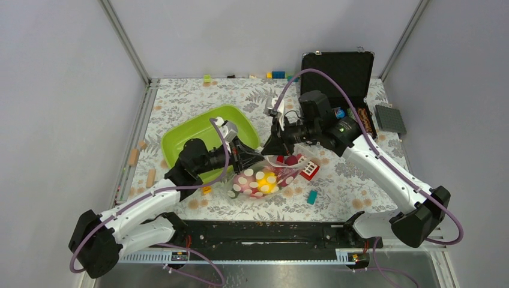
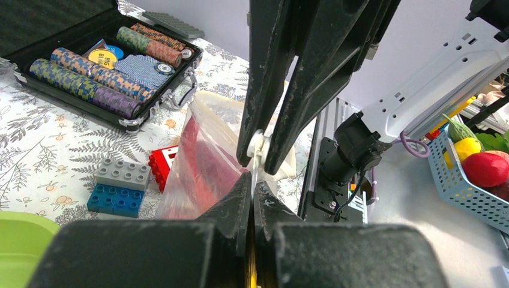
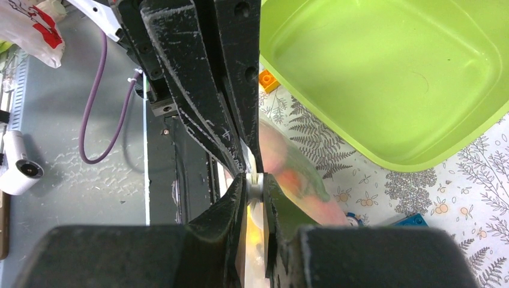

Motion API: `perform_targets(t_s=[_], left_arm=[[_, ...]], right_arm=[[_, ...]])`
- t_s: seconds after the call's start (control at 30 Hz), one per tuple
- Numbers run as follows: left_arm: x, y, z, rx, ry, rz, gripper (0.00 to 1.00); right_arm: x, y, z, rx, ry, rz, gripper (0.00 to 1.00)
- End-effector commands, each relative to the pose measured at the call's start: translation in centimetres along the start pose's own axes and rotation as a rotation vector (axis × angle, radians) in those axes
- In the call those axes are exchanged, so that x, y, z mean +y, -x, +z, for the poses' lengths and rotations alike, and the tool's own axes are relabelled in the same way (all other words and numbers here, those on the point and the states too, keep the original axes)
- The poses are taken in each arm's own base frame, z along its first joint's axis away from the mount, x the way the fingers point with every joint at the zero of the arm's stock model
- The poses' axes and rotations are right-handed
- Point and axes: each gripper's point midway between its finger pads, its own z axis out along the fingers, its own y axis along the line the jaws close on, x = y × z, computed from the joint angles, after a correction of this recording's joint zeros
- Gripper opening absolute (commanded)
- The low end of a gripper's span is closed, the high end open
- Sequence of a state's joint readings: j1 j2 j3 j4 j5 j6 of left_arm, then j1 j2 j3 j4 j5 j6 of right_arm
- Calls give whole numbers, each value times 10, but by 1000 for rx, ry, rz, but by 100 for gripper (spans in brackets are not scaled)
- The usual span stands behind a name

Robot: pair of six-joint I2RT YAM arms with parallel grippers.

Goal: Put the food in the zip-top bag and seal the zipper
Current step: Zip the zipper food storage bag at the center of the board.

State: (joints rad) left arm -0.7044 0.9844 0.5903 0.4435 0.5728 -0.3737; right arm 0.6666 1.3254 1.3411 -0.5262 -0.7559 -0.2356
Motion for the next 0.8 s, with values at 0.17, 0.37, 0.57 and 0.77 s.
perform_targets(t_s=[0.17, 0.37, 0.57, 0.77], left_arm=[[1, 44, -13, -166, 51, 99, 0], [-2, 45, -11, -160, 33, 76, 0], [-13, 51, -18, -175, 7, 62, 0], [-9, 42, -23, -154, 48, 16, 0]], right_arm=[[3, -19, -19, 48, -7, 49, 5], [11, -2, -20, -5, 47, -24, 5], [-11, -30, -23, 91, -53, -124, 5], [-14, -35, -25, 121, -50, -165, 4]])
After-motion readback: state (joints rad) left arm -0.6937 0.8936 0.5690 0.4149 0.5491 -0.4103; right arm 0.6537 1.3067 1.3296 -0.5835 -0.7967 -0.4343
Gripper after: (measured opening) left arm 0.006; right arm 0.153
